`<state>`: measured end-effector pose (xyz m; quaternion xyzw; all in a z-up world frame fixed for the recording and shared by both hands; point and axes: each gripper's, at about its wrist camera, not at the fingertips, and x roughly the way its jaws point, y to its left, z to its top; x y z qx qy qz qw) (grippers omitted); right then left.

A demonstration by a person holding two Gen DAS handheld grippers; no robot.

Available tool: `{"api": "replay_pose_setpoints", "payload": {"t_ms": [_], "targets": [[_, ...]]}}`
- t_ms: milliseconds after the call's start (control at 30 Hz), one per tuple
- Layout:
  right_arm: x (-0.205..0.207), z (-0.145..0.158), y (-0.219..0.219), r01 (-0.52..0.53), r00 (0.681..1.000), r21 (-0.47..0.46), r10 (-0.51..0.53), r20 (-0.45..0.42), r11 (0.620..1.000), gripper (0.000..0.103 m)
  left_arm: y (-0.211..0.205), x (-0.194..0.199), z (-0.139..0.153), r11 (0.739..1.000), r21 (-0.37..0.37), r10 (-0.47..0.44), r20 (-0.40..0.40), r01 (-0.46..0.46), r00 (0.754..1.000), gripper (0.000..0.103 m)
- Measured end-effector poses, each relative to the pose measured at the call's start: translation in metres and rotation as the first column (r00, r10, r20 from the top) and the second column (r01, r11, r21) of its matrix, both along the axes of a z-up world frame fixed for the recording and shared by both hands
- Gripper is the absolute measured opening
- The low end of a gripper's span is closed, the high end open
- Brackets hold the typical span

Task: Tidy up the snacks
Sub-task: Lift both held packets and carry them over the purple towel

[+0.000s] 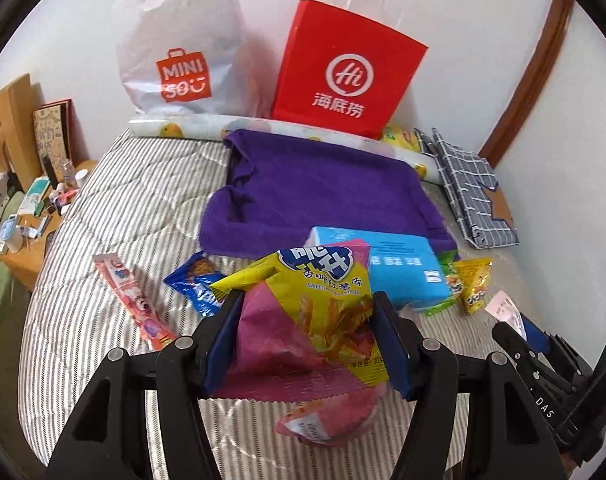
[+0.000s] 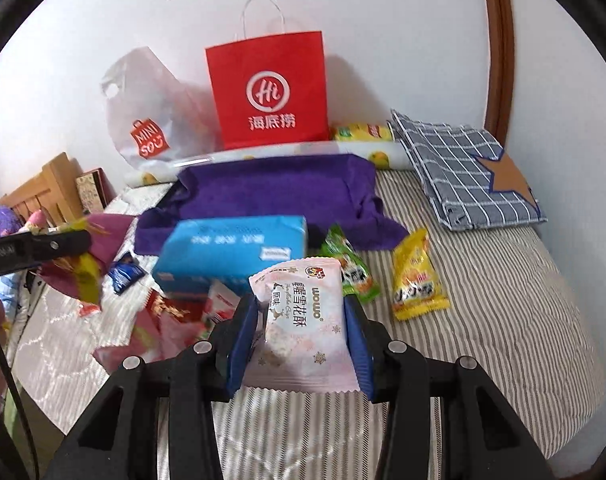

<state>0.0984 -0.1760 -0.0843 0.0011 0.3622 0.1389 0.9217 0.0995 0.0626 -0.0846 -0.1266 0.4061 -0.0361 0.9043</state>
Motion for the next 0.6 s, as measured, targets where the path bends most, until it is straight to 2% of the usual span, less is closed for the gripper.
{"api": "replay_pose_setpoints", "payload": {"t_ms": [600], "targets": [[0.042, 0.037, 0.005, 0.008, 1.000, 0.023, -0.009, 0.025, 1.000, 0.042, -0.031, 0.042, 0.032, 0.996, -0.020, -0.081, 0.032, 0.082, 0.996, 0.063]]}}
